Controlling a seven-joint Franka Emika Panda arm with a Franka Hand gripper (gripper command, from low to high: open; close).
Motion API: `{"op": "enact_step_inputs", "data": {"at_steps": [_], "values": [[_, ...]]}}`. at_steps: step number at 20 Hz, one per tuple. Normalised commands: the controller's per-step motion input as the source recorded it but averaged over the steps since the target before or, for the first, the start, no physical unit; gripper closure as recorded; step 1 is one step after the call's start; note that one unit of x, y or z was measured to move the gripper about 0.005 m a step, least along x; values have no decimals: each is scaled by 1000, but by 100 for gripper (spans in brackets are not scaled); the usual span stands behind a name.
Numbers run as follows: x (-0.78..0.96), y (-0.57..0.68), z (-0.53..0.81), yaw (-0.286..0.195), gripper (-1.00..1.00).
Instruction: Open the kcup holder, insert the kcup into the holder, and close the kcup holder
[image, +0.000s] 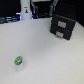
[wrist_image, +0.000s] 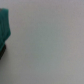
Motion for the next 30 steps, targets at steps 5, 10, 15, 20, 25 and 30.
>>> {"op": "enact_step_inputs", "data": {"at_steps": [5,10,15,20,25,30], "values": [[-128,473,144,-143,-100],[-252,588,18,-214,-100],[-286,682,-5,-181,-100],[-317,602,-100,-189,-100],[-342,673,-129,-172,-100],[-336,681,-185,-155,-100]]}}
